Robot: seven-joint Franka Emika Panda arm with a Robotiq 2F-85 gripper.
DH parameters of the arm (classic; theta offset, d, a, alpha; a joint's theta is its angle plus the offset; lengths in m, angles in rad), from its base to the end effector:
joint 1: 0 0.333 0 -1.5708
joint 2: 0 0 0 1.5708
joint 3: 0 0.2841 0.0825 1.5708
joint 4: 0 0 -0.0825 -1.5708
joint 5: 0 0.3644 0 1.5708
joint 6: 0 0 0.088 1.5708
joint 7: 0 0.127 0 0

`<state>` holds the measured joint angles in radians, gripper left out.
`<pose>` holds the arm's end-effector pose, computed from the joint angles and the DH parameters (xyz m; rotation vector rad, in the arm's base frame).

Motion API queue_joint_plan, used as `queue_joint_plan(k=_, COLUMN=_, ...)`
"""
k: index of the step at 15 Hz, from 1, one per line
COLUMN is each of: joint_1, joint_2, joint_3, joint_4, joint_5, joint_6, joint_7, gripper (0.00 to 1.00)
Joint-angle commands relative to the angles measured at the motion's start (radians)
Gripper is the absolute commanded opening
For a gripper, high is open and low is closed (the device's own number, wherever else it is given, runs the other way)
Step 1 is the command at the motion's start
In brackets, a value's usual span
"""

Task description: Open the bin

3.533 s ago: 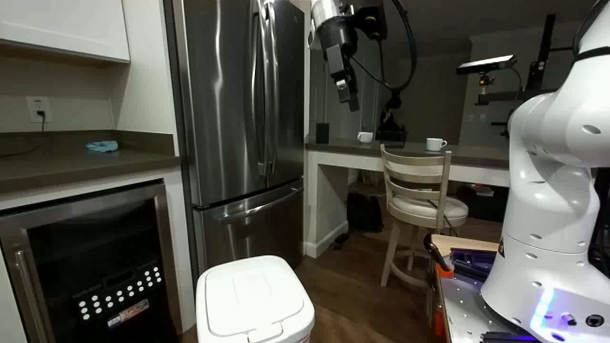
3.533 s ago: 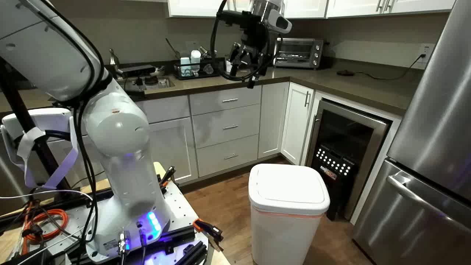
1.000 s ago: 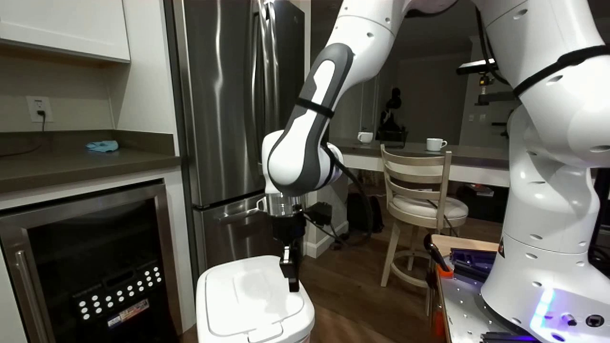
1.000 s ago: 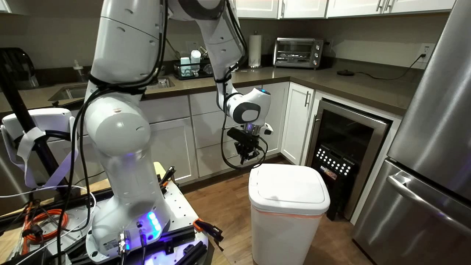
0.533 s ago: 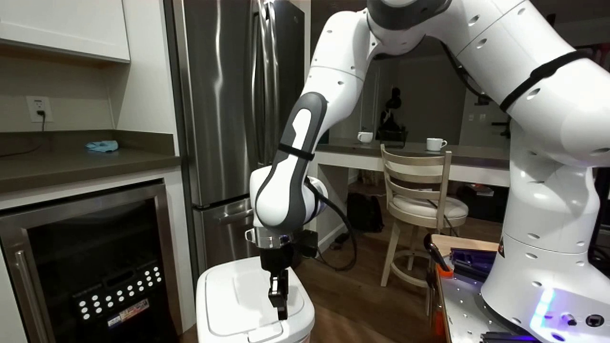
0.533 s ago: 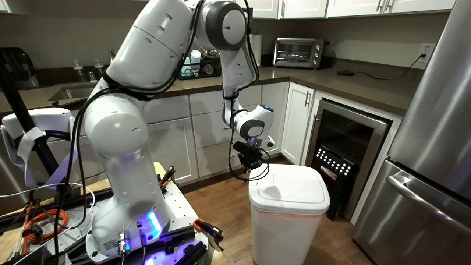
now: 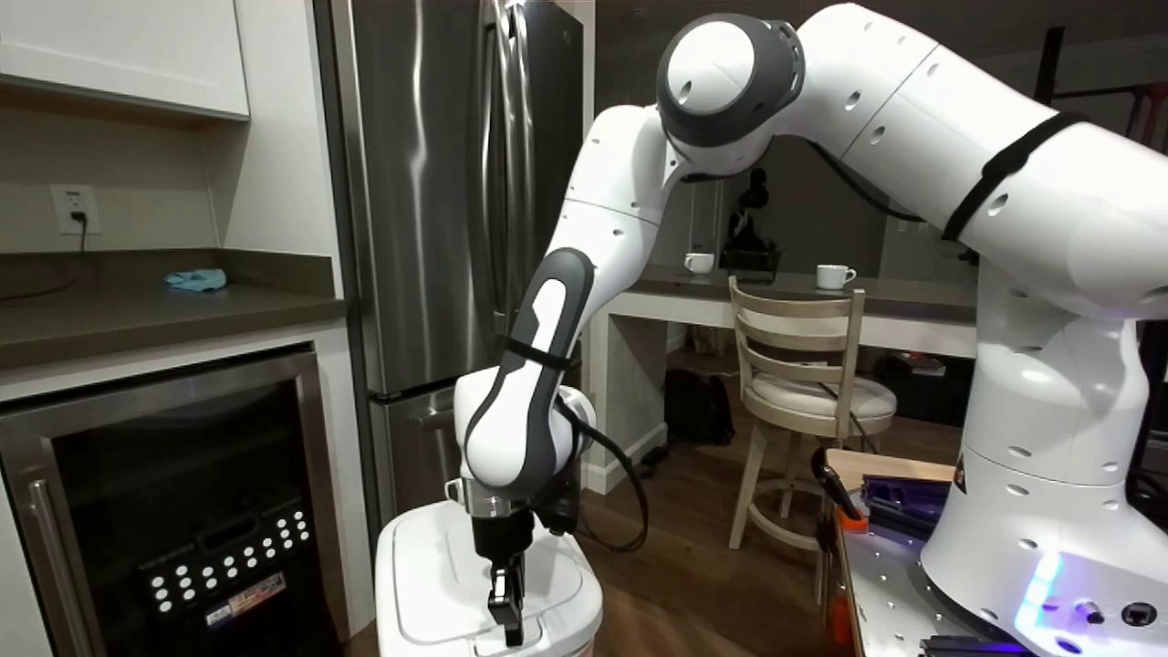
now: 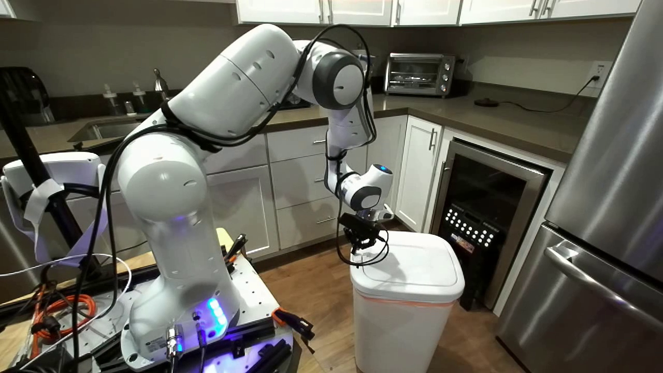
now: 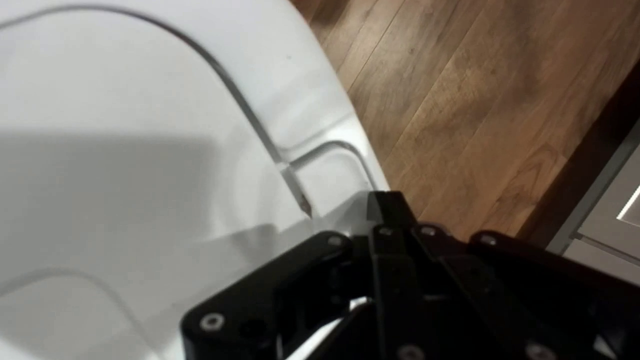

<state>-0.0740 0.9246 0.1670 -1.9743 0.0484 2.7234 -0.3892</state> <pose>0.5096 0.0610 -0.0296 -2.9034 -0.5610 0.2108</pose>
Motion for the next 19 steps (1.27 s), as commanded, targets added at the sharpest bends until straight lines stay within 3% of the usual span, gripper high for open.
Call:
queue_joint_plan(k=1, joint_1=-0.003, joint_2=0.074, joint_3=0.004, joint_4=0.075, joint_5=-0.057, joint_6=0.019, joint_7=-0.005, gripper=0.0)
queue_joint_plan(k=4, joint_1=0.04, joint_2=0.052, joint_3=-0.014, joint_4=0.06, joint_5=-0.099, joint_6=0.028, joint_7=0.02, gripper=0.0)
queue_joint_plan(k=10, joint_1=0.137, joint_2=-0.069, joint_3=-0.037, joint_4=0.064, joint_5=-0.14, joint_6=-0.096, joint_7=0.098, gripper=0.0)
queue_joint_plan(k=16, joint_1=0.198, joint_2=-0.233, joint_3=-0.025, joint_4=0.063, joint_5=-0.115, joint_6=-0.379, joint_7=0.184, gripper=0.0)
queue_joint_plan(k=19, joint_1=0.193, joint_2=-0.304, joint_3=0.003, joint_4=0.067, joint_5=-0.08, joint_6=-0.536, joint_7=0.185, gripper=0.0)
